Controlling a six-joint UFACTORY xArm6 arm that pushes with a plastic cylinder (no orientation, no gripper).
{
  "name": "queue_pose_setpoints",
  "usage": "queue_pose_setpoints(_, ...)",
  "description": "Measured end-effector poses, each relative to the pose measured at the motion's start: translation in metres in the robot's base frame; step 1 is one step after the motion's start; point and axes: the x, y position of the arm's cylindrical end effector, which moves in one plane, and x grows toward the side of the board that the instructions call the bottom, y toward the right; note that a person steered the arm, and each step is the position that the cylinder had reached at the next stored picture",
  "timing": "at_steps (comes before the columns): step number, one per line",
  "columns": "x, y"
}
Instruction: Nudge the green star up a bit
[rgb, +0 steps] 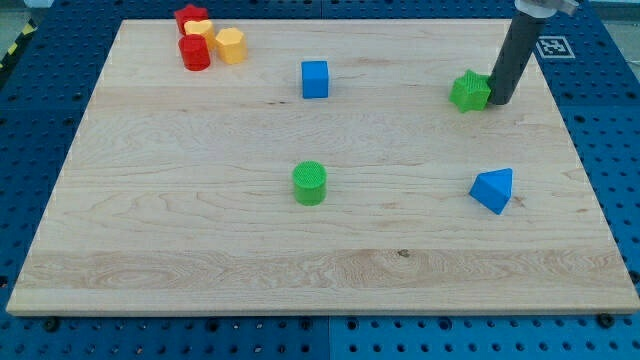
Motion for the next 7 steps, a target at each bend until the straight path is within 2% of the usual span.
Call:
queue_pose_setpoints(2, 0.004, 0.016)
queue_pose_setpoints(4, 0.039, 0.03)
queue_pose_setpoints(7, 0.023, 0.0)
